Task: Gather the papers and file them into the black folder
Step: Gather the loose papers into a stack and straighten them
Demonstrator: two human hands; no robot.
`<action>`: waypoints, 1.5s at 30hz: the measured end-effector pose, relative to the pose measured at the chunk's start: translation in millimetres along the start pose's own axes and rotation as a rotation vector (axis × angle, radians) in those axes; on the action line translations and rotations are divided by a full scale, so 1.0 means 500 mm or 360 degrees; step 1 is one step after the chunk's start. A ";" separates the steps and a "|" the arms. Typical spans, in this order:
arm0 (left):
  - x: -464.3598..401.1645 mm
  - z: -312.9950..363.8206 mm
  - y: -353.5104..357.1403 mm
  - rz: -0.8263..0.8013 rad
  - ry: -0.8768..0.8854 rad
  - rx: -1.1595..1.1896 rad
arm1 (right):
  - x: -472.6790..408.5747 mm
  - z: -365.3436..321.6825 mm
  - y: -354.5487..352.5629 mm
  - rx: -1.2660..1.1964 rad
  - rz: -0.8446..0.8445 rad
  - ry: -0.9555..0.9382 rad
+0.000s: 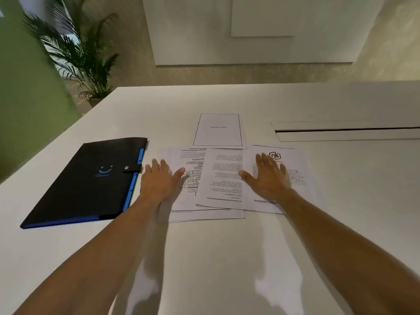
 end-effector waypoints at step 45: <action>-0.003 -0.015 -0.027 -0.0075 0.0099 0.1887 | -0.025 -0.114 -0.055 0.0298 -0.0360 -0.0105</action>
Point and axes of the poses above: each hand's wrist, its own x-axis away from the middle knuckle, its own y-axis out of the palm, z = x × y, the point moved 8 cm from there along -x, towards the middle knuckle, and after that the axes turned 8 degrees about -z, right-handed, at the moved point
